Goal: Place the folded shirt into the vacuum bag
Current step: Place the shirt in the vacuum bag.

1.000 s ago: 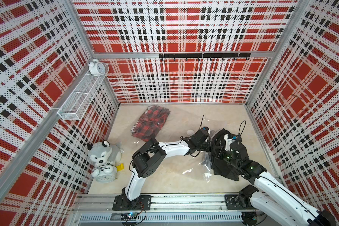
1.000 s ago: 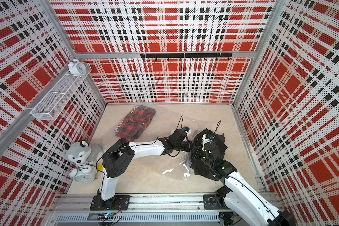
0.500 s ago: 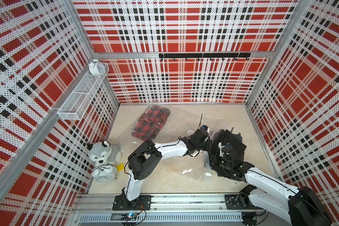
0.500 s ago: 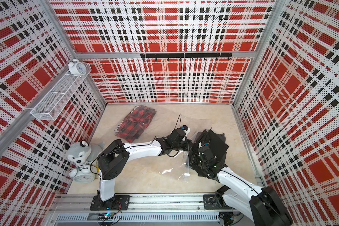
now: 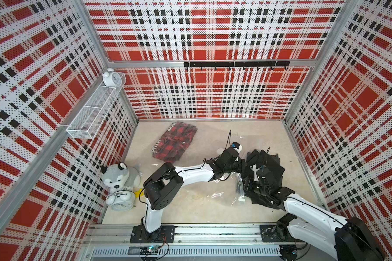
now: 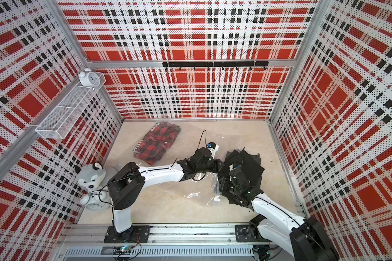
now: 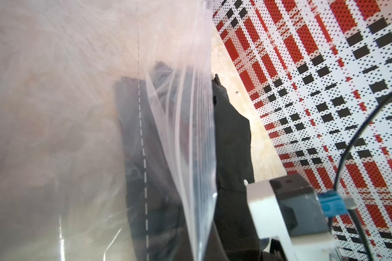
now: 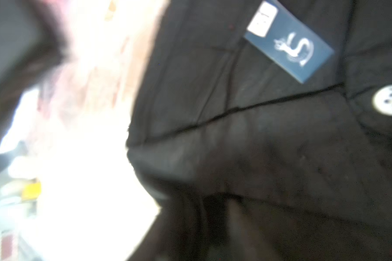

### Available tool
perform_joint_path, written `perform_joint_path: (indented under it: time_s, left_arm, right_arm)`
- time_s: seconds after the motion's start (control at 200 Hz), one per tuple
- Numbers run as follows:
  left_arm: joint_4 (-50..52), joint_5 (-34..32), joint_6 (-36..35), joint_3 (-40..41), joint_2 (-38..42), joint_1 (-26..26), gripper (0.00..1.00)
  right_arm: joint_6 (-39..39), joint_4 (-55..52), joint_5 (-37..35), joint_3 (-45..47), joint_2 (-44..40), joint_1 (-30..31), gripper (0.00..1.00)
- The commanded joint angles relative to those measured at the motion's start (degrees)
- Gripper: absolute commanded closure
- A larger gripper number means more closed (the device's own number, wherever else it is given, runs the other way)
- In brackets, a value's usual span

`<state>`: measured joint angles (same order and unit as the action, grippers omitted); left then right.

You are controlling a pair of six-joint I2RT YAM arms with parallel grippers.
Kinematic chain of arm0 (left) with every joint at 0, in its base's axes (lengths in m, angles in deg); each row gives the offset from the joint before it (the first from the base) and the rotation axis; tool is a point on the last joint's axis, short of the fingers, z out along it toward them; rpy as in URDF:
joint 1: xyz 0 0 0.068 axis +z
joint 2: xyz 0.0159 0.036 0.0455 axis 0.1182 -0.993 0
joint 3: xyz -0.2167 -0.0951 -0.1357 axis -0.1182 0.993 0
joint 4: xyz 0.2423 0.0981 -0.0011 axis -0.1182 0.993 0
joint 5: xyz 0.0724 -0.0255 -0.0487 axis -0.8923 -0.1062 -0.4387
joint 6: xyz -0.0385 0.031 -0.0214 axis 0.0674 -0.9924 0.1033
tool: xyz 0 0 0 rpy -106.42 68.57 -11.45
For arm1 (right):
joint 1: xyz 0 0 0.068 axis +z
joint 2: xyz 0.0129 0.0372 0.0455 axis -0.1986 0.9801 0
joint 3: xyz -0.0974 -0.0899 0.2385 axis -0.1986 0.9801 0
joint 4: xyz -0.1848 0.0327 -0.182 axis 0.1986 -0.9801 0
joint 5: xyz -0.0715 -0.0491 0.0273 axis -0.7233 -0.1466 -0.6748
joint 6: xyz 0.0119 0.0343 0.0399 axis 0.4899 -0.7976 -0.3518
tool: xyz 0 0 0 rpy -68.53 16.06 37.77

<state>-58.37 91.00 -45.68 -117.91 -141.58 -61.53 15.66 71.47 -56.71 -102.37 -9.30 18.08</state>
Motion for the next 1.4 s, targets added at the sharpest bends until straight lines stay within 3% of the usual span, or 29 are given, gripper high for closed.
perform_joint_path:
  time_s: [0.0,0.145,0.381,0.661,0.897,1.097,1.398]
  left_arm:
    - [-4.55,1.60,-0.41,-1.12,-1.72,-0.12,0.98]
    - [-3.31,1.20,-1.21,-2.93,-3.86,-0.13,0.97]
    - [2.53,-2.76,-3.62,-7.92,-8.05,-0.85,0.91]
    - [9.86,-10.34,-7.53,-14.14,-10.60,-1.70,0.61]
    - [18.20,-18.37,-11.99,-22.74,-14.57,-2.25,0.51]
    - [23.72,-20.63,-14.99,-31.22,-19.89,-2.49,0.50]
    - [27.06,-19.36,-16.47,-40.35,-26.01,-1.66,0.53]
  right_arm:
    - [1.68,-8.08,-3.96,-3.45,-3.48,0.37,0.35]
    - [1.16,-18.04,-11.64,-7.87,-8.00,-0.34,0.22]
    - [6.25,-21.51,-10.52,-16.45,-8.81,-8.57,0.19]
    - [14.90,-14.17,1.58,-23.27,4.32,-25.77,0.24]
    - [18.87,-9.05,7.98,-27.53,16.03,-34.91,0.25]
    - [21.54,-6.34,11.47,-30.20,24.69,-40.34,0.28]
    - [24.63,-6.48,12.24,-36.19,37.19,-40.70,0.33]
